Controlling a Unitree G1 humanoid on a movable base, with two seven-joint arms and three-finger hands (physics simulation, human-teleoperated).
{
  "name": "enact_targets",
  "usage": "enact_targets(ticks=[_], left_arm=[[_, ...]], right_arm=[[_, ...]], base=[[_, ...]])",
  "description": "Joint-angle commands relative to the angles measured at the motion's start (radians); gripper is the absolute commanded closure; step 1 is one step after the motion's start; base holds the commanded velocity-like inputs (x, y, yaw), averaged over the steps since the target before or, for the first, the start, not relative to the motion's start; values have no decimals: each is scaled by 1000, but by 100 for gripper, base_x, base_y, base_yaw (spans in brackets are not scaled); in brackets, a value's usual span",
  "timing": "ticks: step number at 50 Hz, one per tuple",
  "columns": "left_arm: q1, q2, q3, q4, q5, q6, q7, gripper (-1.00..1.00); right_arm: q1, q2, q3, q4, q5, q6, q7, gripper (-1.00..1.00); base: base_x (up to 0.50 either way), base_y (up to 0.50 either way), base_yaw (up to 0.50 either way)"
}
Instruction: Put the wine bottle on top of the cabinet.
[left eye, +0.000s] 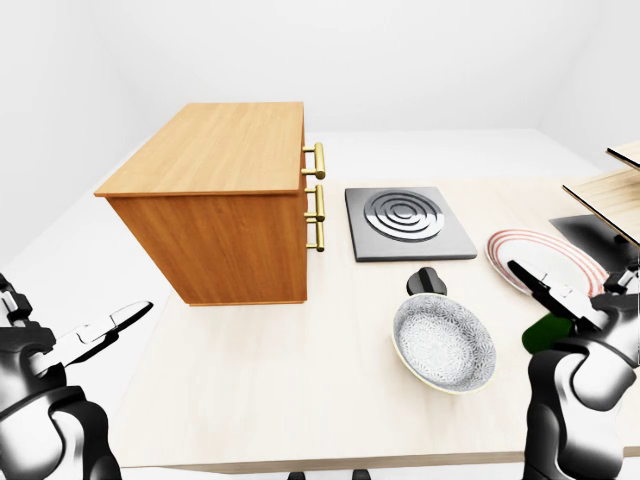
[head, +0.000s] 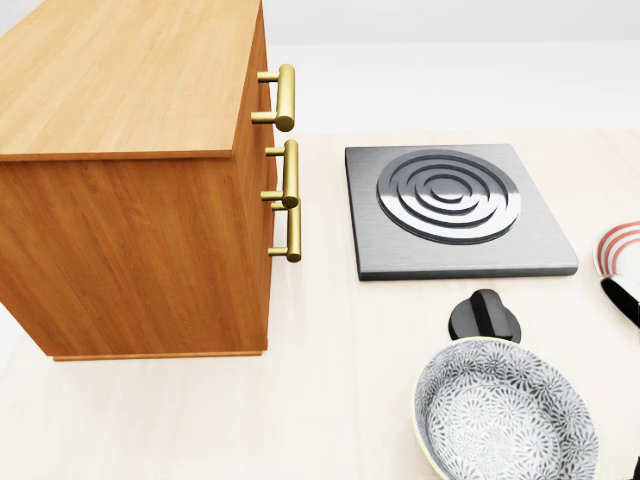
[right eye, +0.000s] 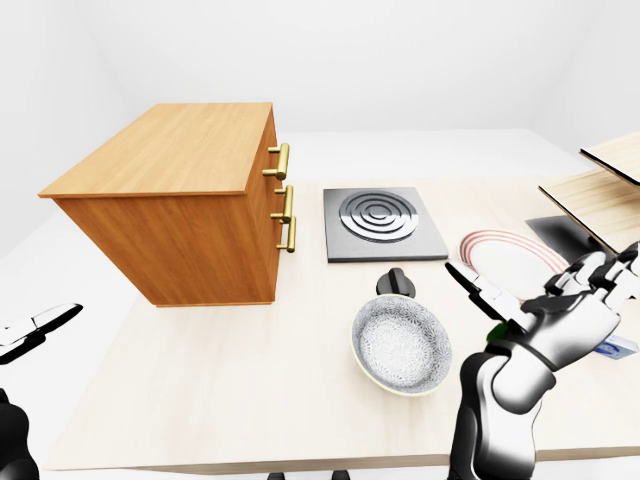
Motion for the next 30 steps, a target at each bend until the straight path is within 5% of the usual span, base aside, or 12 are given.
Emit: enact_targets(ticks=[1, 18, 30], left_arm=[[0, 0, -1, 0, 1, 0, 2, -100], [2, 0, 2, 10, 1, 0, 3, -100], [4, -3, -3, 14, 6, 0, 3, -100]], right_arm=[[3, -11, -66, -38, 39, 0, 0, -100], [4, -86, -254, -46, 173, 0, 0, -100], [16, -98, -290, 21, 213, 0, 0, -100]], base=[[0, 0, 0], [0, 0, 0], [0, 0, 0]])
